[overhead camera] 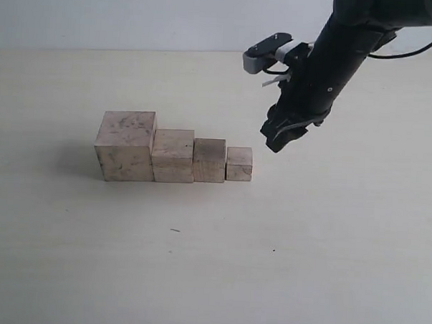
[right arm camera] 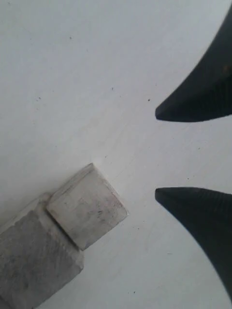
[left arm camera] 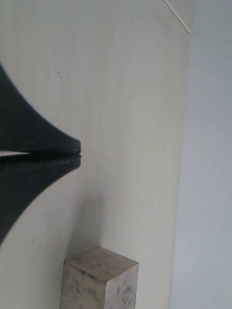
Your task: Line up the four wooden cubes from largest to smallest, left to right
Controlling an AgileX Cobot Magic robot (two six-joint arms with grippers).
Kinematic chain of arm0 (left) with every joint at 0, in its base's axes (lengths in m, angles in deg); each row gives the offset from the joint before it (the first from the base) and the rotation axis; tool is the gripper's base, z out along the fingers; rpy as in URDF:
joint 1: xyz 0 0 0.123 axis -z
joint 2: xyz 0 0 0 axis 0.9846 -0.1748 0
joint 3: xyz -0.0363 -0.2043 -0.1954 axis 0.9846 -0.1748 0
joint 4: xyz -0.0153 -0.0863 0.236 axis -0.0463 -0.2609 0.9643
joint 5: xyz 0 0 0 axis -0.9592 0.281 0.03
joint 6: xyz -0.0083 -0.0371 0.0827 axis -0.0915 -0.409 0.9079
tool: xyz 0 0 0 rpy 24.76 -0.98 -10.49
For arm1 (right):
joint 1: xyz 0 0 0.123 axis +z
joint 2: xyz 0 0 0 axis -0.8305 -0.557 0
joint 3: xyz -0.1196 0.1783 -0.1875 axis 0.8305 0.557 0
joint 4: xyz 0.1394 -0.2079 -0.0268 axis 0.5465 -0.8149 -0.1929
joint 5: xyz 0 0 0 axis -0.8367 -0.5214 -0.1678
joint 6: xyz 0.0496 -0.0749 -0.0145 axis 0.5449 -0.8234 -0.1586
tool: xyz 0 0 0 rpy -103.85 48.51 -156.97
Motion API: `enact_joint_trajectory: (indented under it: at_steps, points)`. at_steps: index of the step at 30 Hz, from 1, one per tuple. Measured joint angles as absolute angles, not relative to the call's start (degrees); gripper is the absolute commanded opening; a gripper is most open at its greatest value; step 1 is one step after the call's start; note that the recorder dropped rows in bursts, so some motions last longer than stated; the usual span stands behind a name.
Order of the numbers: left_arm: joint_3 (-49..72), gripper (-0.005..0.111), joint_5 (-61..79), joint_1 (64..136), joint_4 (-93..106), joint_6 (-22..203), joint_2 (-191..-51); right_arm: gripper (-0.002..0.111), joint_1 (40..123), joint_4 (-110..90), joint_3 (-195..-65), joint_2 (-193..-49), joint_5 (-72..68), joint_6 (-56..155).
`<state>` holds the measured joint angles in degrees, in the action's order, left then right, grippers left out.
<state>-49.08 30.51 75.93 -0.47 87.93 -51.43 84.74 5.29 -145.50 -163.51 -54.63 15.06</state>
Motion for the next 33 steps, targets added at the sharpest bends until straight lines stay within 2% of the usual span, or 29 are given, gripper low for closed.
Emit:
enact_joint_trajectory:
  at_steps: [2,3,5,33]
  points:
    - [-49.1,0.000,30.5,75.9,-0.5,87.9,-51.4,0.023,84.7,5.5,-145.5,-166.0,-54.6,15.1]
    - [-49.1,0.000,30.5,75.9,-0.5,87.9,-51.4,0.011,84.7,5.8,-145.5,-166.8,-54.6,15.4]
    - [-49.1,0.000,30.5,75.9,-0.5,87.9,-51.4,0.000,84.7,6.4,-145.5,-168.4,-54.6,16.7]
    - [-49.1,0.000,30.5,75.9,-0.5,87.9,-51.4,0.000,84.7,16.5,-145.5,-171.3,-49.3,17.3]
